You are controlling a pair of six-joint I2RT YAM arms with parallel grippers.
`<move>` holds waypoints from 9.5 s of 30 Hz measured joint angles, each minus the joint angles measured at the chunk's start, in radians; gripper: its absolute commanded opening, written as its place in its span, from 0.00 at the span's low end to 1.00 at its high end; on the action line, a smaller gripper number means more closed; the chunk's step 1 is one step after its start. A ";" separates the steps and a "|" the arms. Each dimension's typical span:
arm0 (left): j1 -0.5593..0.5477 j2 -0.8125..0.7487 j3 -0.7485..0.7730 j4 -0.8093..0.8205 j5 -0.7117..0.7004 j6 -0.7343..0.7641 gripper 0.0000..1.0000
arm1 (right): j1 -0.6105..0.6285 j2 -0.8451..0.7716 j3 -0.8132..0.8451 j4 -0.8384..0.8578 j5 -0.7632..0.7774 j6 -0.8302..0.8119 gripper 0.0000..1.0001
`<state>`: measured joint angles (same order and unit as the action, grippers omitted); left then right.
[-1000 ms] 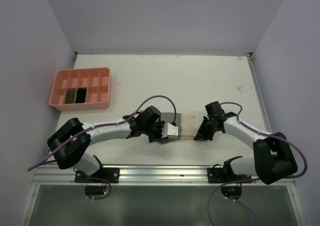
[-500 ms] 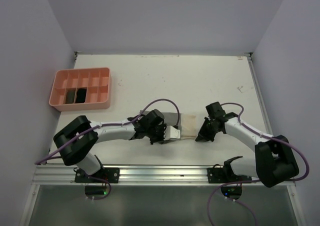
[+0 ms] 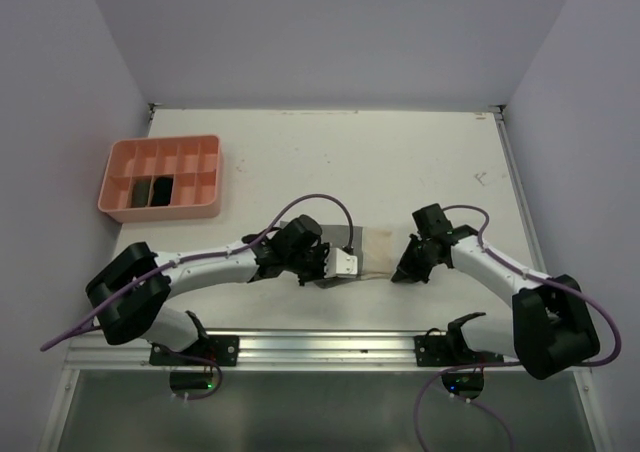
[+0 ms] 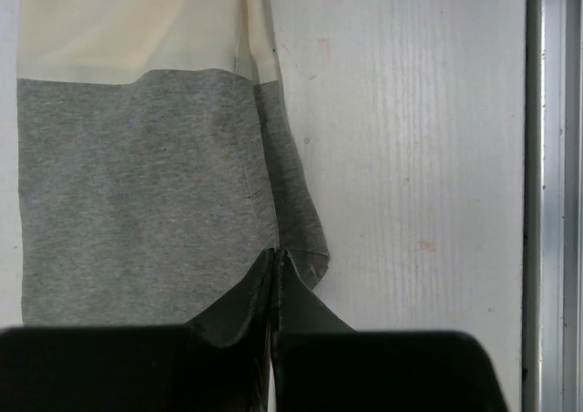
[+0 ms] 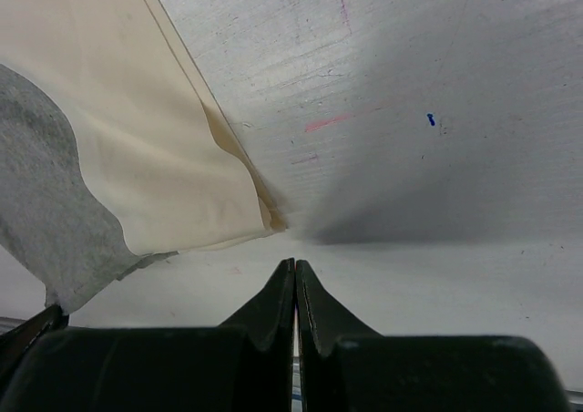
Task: Roll the underwear
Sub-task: Fold the underwear
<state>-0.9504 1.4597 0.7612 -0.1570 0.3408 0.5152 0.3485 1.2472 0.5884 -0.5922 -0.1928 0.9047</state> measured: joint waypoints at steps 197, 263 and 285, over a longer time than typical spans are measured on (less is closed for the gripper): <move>0.321 0.018 0.122 -0.198 0.344 0.330 0.51 | 0.057 0.427 0.416 0.159 -0.401 -0.368 0.31; 0.089 0.162 0.204 -0.359 0.127 0.446 0.12 | 0.131 0.659 0.583 0.084 -0.373 -0.530 0.23; 0.092 0.160 0.089 -0.248 0.124 0.426 0.23 | 0.131 0.655 0.533 0.082 -0.377 -0.533 0.23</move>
<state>-0.8589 1.6199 0.8505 -0.4046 0.4648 0.9413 0.4797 1.9018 1.1217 -0.5106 -0.5694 0.3717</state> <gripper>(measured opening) 0.341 0.236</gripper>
